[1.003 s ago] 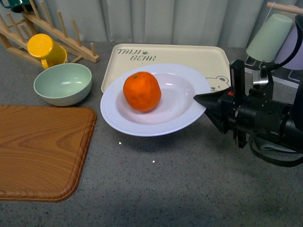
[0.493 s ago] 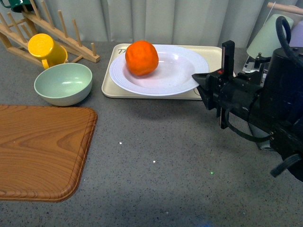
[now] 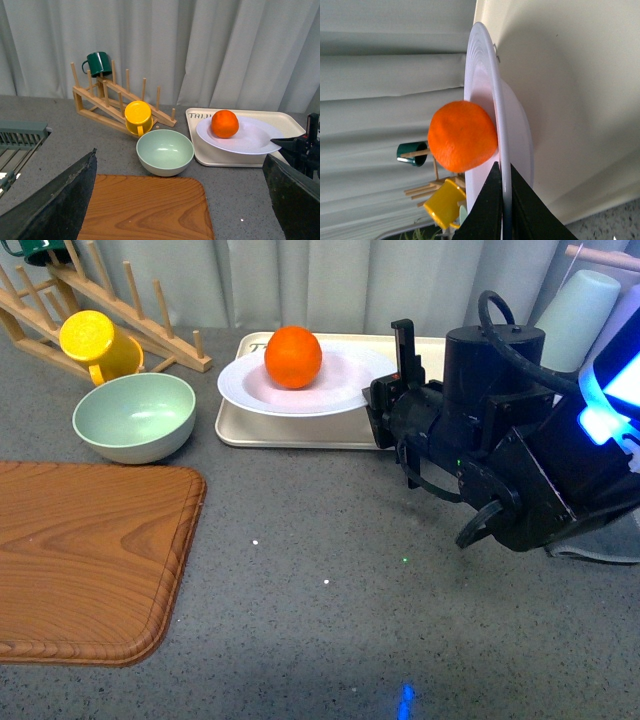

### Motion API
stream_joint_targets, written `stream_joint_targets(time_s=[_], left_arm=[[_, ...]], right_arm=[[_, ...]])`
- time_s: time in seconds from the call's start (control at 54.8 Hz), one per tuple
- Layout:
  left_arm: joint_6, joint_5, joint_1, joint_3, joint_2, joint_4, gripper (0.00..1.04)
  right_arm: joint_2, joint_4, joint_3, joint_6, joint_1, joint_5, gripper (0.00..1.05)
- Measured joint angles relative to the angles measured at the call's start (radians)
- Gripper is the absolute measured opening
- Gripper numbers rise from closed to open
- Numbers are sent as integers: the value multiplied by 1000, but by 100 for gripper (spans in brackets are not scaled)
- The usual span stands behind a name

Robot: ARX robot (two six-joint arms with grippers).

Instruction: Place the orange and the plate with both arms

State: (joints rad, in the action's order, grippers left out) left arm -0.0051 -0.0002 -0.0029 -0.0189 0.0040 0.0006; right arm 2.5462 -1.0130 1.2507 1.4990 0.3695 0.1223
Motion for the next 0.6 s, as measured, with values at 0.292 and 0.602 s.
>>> stream_joint_targets(time_s=[0.292, 0.602], left_arm=[[0, 0, 0, 0, 0, 0, 98], [0, 0, 0, 0, 0, 0, 98]], right_arm=[[11, 101, 55, -73, 3, 6, 27], [-209, 189, -139, -332, -70, -5, 79]])
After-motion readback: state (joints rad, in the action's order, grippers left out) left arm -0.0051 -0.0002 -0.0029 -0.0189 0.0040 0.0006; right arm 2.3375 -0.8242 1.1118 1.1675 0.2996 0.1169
